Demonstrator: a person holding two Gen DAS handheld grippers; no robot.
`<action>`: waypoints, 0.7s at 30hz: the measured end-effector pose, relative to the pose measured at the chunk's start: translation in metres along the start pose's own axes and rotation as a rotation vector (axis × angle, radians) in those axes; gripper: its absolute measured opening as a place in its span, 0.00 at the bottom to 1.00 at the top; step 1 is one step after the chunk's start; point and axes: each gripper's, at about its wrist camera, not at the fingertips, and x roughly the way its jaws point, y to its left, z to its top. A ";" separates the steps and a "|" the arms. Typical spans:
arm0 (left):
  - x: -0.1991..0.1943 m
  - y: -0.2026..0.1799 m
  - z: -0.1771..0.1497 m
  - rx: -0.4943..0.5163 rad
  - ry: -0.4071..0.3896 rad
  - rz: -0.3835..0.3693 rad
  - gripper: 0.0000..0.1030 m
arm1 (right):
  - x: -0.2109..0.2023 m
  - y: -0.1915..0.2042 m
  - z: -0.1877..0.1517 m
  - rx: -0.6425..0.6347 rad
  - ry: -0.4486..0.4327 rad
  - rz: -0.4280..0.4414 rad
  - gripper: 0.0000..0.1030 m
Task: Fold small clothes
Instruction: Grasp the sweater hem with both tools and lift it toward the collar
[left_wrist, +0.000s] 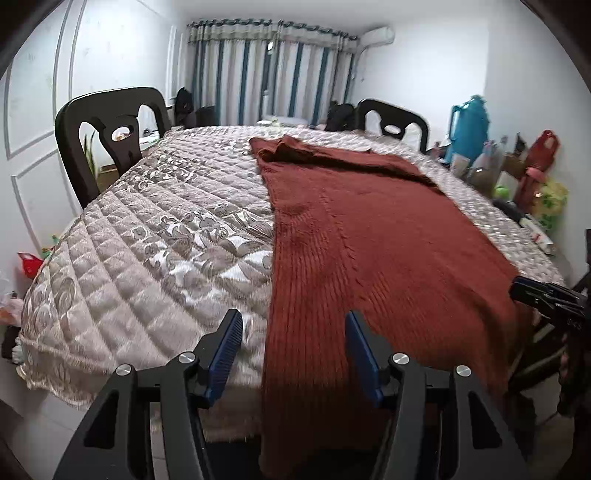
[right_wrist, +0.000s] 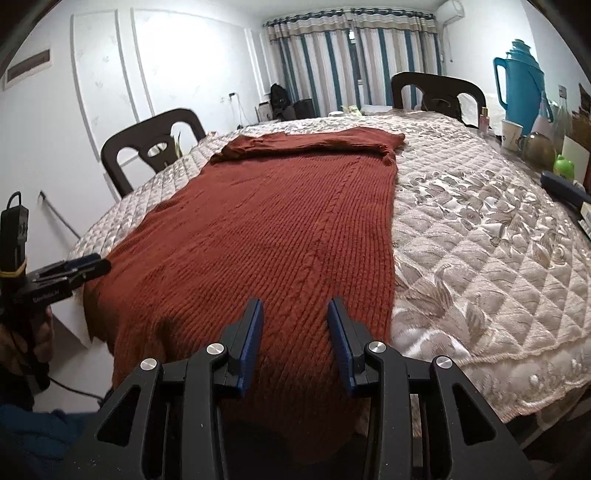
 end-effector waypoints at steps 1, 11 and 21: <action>-0.004 0.001 -0.004 0.003 -0.004 -0.014 0.59 | -0.002 0.000 -0.001 -0.001 0.003 0.008 0.36; -0.022 -0.004 -0.027 0.054 0.018 -0.103 0.59 | -0.023 -0.003 -0.016 -0.156 0.122 0.137 0.36; -0.012 0.000 -0.041 0.025 0.100 -0.100 0.59 | -0.004 -0.040 -0.046 -0.074 0.282 0.140 0.37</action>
